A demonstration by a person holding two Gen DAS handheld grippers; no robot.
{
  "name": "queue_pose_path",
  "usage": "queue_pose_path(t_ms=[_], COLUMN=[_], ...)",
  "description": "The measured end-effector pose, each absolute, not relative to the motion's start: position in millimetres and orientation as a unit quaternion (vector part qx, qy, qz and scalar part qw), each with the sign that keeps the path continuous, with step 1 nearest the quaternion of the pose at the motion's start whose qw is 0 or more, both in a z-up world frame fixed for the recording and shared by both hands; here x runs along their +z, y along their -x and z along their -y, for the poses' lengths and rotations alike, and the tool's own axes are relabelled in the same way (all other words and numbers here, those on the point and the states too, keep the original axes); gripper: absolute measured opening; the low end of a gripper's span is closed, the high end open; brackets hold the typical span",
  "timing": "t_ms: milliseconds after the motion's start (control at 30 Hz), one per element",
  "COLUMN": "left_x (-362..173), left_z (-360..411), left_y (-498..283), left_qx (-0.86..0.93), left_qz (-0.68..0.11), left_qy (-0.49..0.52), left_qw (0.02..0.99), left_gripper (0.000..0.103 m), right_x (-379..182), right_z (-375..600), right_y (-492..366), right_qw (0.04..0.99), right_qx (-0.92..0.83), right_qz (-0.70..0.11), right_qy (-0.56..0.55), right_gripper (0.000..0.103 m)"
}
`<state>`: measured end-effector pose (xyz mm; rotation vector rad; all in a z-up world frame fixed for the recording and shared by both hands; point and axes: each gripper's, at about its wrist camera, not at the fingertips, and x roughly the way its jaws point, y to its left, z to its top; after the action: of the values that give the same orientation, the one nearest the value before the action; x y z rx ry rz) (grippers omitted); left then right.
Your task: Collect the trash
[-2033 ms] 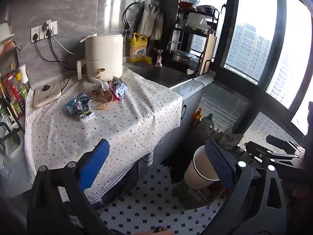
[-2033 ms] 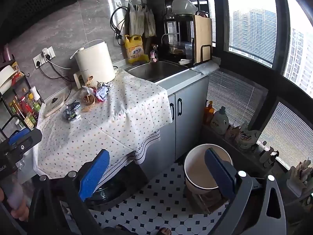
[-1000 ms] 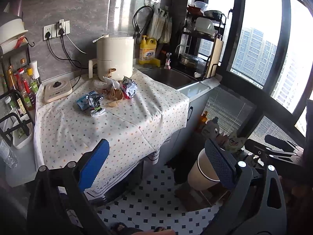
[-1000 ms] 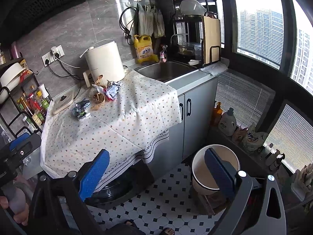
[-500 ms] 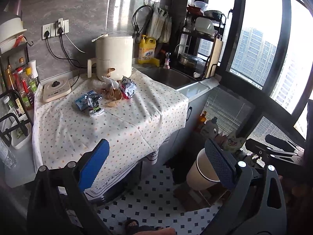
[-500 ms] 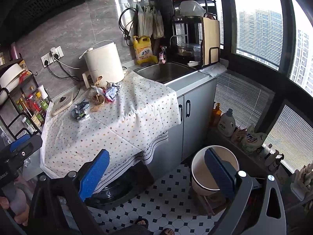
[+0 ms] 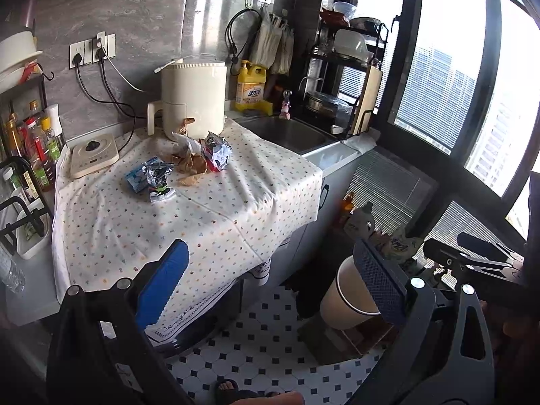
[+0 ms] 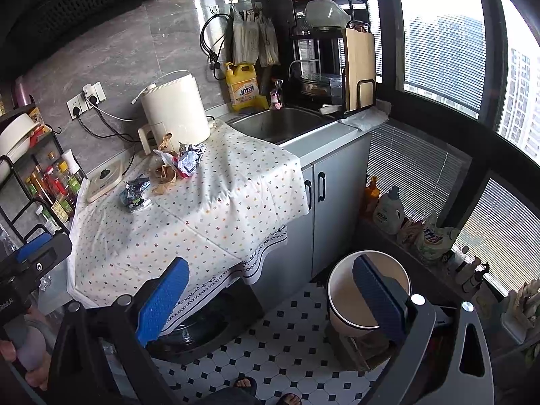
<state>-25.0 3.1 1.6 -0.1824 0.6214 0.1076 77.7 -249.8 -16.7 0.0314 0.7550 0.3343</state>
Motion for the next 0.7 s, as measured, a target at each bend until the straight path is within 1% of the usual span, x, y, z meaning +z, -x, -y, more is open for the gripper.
queue_pose_path(t_ms=[367, 700], left_x=[7, 3], left_z=[-7, -34], left_y=[27, 16], left_qx=[0.066, 0.078], left_qz=[-0.308, -0.313], left_qy=[0.094, 0.107], left_qw=[0.944, 0.940], left_gripper=[0.097, 0.097], right_x=[-12, -22], right_z=[250, 227], right_y=[-83, -104], right_qw=[0.913, 0.903], right_qx=[0.168, 0.184], right_qz=[-0.372, -0.388], right_qy=[-0.015, -0.016], right_gripper=[0.095, 0.095])
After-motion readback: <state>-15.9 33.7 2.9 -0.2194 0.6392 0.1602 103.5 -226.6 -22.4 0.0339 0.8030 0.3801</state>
